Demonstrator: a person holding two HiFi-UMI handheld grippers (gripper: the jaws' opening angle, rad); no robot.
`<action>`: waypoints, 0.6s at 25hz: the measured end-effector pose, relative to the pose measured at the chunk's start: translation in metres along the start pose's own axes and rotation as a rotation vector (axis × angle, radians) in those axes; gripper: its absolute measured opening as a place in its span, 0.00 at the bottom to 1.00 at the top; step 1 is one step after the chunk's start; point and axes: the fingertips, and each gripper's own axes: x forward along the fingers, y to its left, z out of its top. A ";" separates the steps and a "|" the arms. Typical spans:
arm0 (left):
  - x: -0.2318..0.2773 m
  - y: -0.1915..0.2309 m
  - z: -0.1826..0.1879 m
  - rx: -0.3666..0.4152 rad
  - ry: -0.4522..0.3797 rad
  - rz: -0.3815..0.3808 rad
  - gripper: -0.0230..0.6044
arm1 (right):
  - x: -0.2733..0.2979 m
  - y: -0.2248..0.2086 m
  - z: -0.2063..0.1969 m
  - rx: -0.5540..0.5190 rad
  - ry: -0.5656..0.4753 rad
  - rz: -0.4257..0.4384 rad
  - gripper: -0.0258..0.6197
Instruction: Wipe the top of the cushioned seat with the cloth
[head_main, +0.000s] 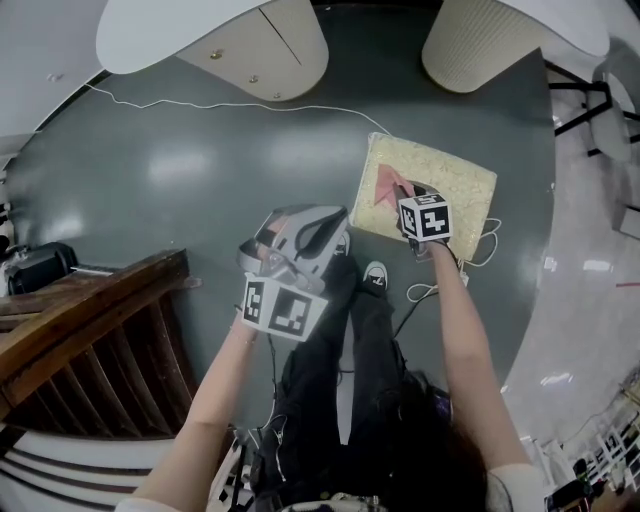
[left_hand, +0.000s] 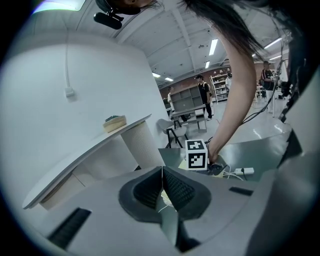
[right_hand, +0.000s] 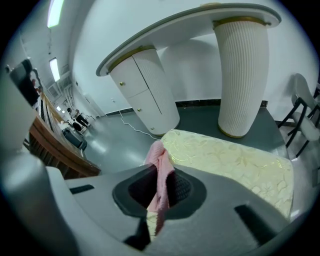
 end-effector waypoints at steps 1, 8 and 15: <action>0.001 -0.002 0.002 -0.001 -0.003 -0.004 0.05 | -0.004 -0.006 -0.003 0.011 -0.001 -0.011 0.06; 0.021 -0.016 0.024 0.033 -0.033 -0.053 0.05 | -0.036 -0.058 -0.030 0.080 -0.006 -0.093 0.06; 0.036 -0.035 0.048 0.064 -0.052 -0.096 0.05 | -0.082 -0.121 -0.065 0.137 0.001 -0.187 0.06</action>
